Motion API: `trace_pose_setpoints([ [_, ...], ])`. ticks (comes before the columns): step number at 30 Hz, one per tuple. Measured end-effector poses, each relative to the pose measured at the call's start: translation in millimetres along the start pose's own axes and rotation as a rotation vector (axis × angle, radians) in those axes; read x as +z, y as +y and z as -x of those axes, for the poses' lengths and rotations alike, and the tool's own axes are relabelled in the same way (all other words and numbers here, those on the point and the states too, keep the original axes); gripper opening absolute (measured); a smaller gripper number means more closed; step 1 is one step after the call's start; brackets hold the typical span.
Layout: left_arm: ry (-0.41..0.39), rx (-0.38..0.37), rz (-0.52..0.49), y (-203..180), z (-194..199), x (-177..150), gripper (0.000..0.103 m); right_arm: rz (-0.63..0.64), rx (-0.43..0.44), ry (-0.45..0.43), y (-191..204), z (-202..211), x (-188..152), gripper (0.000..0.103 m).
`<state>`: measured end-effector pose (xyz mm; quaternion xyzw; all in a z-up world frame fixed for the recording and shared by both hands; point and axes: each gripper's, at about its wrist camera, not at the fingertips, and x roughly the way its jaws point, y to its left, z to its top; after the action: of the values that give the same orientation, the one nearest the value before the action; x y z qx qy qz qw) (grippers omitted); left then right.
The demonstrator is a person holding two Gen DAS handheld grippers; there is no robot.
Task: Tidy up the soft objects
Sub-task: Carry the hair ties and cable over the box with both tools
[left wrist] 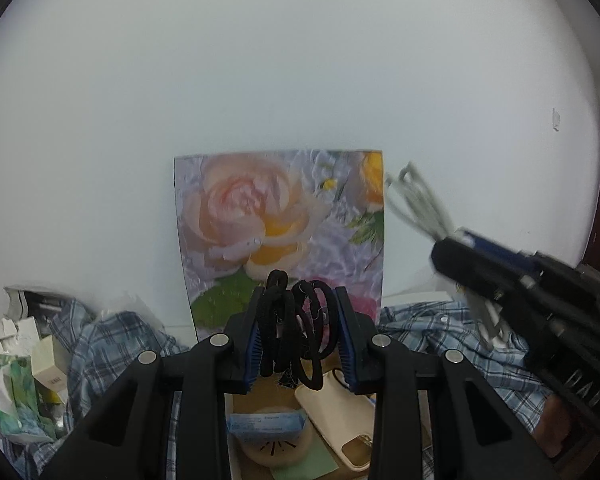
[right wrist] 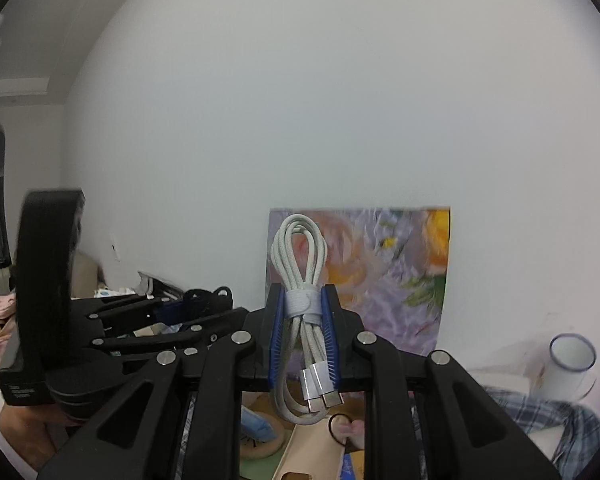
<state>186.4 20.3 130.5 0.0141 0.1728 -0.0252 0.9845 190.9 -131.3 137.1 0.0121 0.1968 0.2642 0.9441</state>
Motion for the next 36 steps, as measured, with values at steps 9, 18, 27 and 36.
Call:
trace_pose_setpoints([
  [9, 0.082, -0.018, 0.031, 8.4, -31.9, -23.2, 0.034, -0.028, 0.006, 0.113, -14.7, -48.6, -30.8, 0.018],
  [18, 0.198, -0.05, 0.075, 12.8, -70.6, -54.8, 0.034, -0.05, 0.001, 0.21, -25.2, -75.5, -56.8, 0.018],
  [27, 0.263, -0.01, 0.045, 9.7, -94.7, -78.8, 0.034, -0.105, 0.006, 0.315, -39.2, -96.1, -80.9, 0.018],
  [36, 0.314, -0.007, -0.02, -1.3, -106.2, -91.3, 0.034, -0.133, 0.014, 0.378, -43.7, -107.1, -93.0, 0.018],
])
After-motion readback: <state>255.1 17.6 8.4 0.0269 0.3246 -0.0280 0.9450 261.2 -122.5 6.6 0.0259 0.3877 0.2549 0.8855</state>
